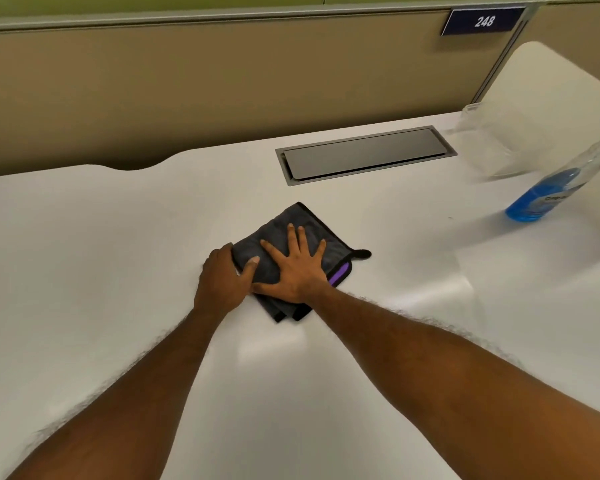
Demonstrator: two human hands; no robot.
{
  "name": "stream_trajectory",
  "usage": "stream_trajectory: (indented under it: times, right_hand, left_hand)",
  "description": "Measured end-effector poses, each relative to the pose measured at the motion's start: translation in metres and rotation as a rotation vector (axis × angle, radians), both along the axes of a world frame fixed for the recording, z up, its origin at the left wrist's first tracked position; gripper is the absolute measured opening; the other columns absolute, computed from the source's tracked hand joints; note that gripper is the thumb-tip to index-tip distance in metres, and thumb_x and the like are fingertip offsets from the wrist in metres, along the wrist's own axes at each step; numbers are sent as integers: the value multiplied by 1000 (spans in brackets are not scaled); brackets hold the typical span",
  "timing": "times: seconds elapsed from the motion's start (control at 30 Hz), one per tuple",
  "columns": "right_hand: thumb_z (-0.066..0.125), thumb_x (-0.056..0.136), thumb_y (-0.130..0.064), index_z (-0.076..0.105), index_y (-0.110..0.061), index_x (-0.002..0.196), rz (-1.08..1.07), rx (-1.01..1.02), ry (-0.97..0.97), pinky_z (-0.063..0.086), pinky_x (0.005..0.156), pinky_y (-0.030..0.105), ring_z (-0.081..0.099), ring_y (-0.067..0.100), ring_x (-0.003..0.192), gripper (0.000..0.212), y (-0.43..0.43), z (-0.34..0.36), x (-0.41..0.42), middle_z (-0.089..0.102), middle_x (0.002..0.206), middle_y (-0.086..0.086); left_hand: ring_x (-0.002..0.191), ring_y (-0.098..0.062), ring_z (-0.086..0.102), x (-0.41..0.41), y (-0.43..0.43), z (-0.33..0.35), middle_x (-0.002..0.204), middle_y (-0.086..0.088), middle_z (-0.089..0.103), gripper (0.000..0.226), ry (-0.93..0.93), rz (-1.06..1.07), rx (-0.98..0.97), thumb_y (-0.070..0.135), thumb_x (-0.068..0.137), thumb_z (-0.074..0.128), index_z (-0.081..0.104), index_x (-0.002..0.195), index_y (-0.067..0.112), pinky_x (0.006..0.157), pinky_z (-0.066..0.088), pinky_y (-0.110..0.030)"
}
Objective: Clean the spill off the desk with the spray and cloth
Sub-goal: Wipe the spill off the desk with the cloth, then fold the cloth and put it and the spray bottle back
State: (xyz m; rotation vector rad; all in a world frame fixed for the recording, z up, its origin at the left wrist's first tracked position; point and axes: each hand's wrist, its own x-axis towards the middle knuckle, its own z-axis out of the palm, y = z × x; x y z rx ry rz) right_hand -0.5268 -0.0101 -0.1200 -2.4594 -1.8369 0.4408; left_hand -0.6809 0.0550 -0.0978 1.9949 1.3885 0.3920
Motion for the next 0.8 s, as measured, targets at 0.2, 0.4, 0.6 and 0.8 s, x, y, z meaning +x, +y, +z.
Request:
stream_trajectory:
  times: [0.2, 0.4, 0.6, 0.8]
  right_hand:
    - [36, 88, -73, 20, -40, 151, 25, 83, 67, -3, 115, 65, -8, 27, 150, 73, -16, 0, 13, -2, 164, 10]
    - [47, 98, -39, 55, -22, 135, -32, 321, 291, 11, 121, 47, 24, 24, 146, 41, -33, -2, 23, 36, 155, 7]
    - [60, 92, -11, 73, -8, 104, -59, 454, 302, 47, 101, 42, 60, 26, 112, 18, -45, 5, 52, 67, 119, 9]
    - [70, 84, -7, 49, -15, 132, -440, 496, 536, 48, 103, 42, 55, 22, 115, 52, -42, 24, 79, 51, 132, 7]
  left_hand:
    - [109, -40, 59, 23, 10, 0, 122, -23, 59, 72, 65, 178, -110, 50, 76, 72, 53, 122, -1, 91, 50, -45]
    - [97, -32, 61, 32, 11, 9, 112, -14, 60, 38, -35, 190, -104, 28, 82, 72, 55, 110, 8, 83, 51, -39]
    - [80, -24, 56, 39, -8, 25, 90, -3, 58, 13, -279, 70, -25, 13, 94, 55, 45, 101, 10, 72, 43, -31]
    - [77, -14, 61, 42, -12, 46, 86, 14, 56, 18, -308, -230, 91, 6, 95, 51, 43, 102, 20, 72, 54, -37]
